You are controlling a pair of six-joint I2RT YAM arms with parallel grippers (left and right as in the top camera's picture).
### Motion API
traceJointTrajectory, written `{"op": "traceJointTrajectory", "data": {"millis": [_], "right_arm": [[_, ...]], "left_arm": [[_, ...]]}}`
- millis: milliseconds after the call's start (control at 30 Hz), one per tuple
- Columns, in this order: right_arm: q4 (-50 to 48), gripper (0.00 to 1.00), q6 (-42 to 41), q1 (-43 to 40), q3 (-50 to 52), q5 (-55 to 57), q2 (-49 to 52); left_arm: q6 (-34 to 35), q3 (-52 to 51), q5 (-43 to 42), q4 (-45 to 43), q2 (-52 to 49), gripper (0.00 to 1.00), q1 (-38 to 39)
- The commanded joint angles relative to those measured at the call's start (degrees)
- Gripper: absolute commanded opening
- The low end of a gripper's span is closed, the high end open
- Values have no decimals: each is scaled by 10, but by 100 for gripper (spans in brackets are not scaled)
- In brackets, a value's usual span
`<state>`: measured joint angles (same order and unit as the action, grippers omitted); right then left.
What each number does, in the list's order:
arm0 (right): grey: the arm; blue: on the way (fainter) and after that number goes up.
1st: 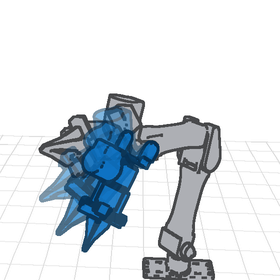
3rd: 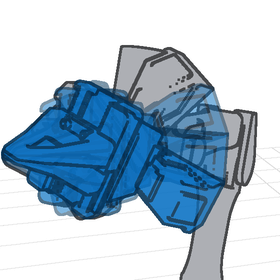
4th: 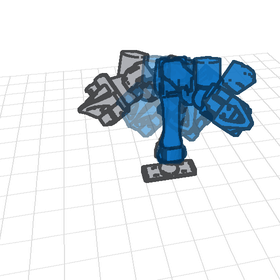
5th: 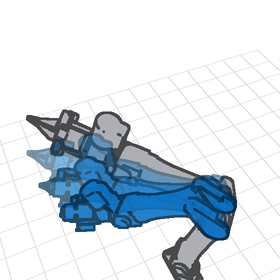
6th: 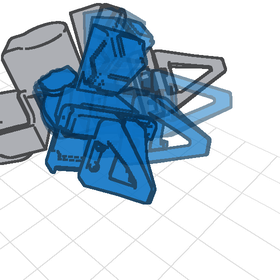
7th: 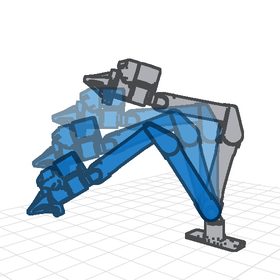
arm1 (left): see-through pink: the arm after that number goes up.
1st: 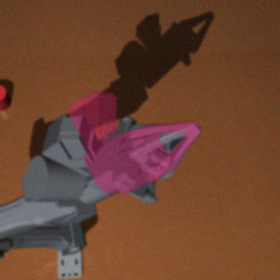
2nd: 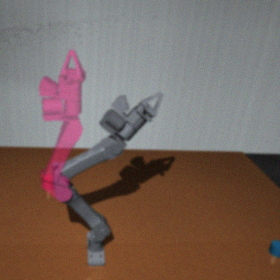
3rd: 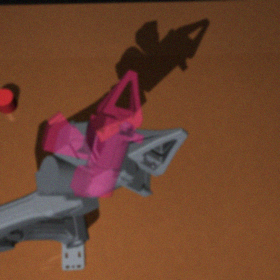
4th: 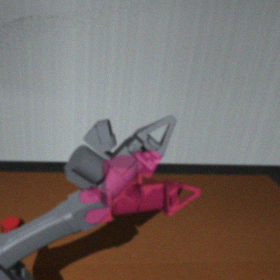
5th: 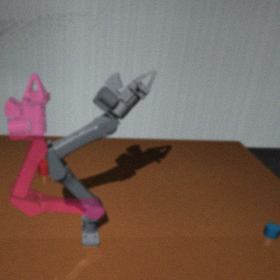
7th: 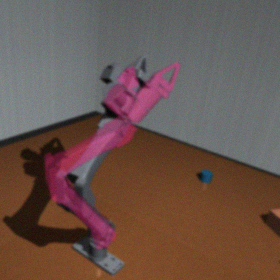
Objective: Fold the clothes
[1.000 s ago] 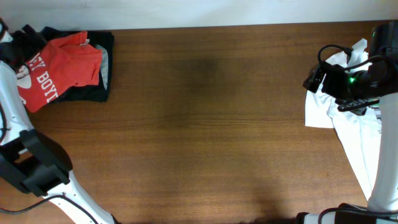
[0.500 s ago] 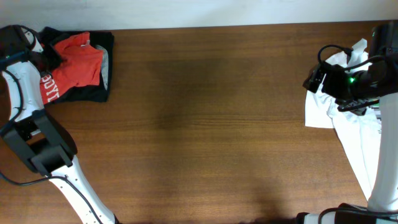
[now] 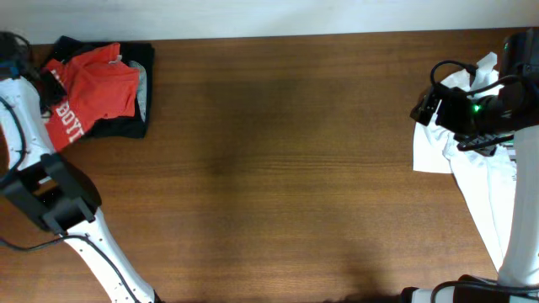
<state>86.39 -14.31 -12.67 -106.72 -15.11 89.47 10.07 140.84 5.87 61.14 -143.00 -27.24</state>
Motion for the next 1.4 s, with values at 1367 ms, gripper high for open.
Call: {"op": "traceJointTrajectory", "data": {"millis": [1367], "right_arm": [[0,99,6,-2,-7,-1,-2]], "left_arm": [[-99,26,-250,356,412,55,124]]}}
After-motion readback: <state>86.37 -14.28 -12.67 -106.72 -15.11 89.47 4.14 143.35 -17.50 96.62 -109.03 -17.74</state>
